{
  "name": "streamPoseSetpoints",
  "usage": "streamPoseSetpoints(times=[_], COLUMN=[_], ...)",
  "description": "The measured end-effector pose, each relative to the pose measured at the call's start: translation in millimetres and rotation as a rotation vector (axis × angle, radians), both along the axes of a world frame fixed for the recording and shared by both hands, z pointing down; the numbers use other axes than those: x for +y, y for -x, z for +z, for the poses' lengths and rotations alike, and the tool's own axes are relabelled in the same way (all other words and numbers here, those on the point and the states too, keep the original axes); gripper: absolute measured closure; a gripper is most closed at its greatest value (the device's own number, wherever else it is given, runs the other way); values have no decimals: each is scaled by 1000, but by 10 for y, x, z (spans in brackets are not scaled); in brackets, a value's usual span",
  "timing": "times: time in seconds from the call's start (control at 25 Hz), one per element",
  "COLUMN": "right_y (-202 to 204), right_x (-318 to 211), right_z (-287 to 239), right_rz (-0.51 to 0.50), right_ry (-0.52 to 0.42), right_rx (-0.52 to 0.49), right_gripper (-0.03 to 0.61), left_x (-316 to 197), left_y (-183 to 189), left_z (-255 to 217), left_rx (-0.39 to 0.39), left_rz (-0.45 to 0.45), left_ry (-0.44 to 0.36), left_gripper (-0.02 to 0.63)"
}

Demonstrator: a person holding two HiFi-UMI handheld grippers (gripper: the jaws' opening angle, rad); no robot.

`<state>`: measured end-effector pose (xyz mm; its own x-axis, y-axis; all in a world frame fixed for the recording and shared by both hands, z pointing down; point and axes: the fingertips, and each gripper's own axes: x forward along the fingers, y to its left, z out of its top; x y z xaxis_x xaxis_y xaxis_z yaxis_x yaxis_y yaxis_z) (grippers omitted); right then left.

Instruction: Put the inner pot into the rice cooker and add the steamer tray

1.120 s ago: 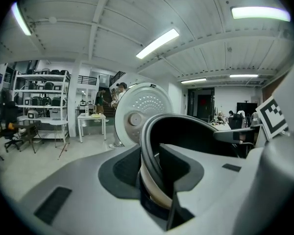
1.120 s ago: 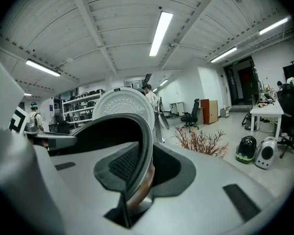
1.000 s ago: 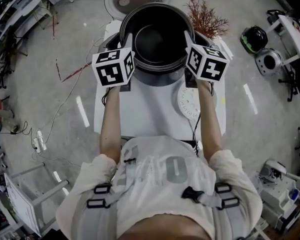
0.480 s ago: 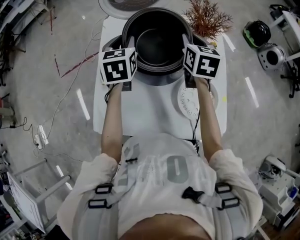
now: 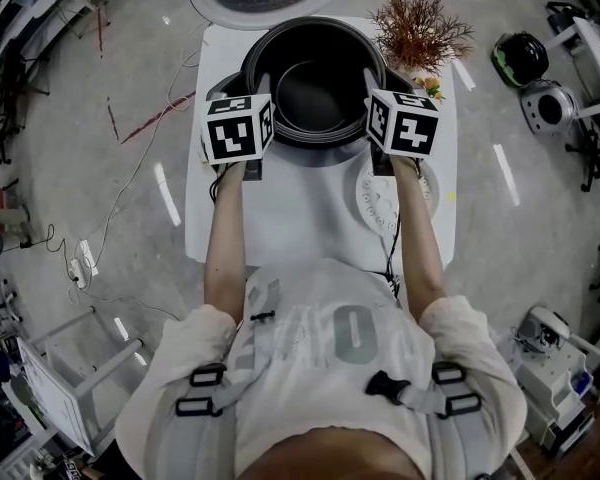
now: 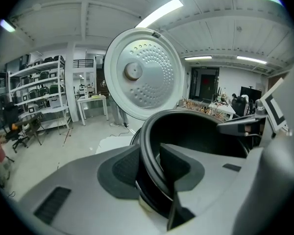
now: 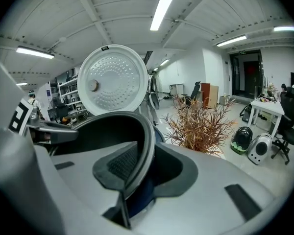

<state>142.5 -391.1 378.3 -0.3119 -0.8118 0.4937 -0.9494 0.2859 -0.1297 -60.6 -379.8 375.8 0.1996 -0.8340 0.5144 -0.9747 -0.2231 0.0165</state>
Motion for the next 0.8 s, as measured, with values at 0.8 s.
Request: streamPoseSetpoints(times=[0.8], right_y=[36], right_x=[-26], right_z=[62], right_rz=[-10], right_ry=[-37], right_rx=[124], right_gripper=[429], left_x=[-39], left_y=[-8], left_z=[114], left_rx=[-97], left_rz=[-14], left_ry=[-7], left_gripper=[485])
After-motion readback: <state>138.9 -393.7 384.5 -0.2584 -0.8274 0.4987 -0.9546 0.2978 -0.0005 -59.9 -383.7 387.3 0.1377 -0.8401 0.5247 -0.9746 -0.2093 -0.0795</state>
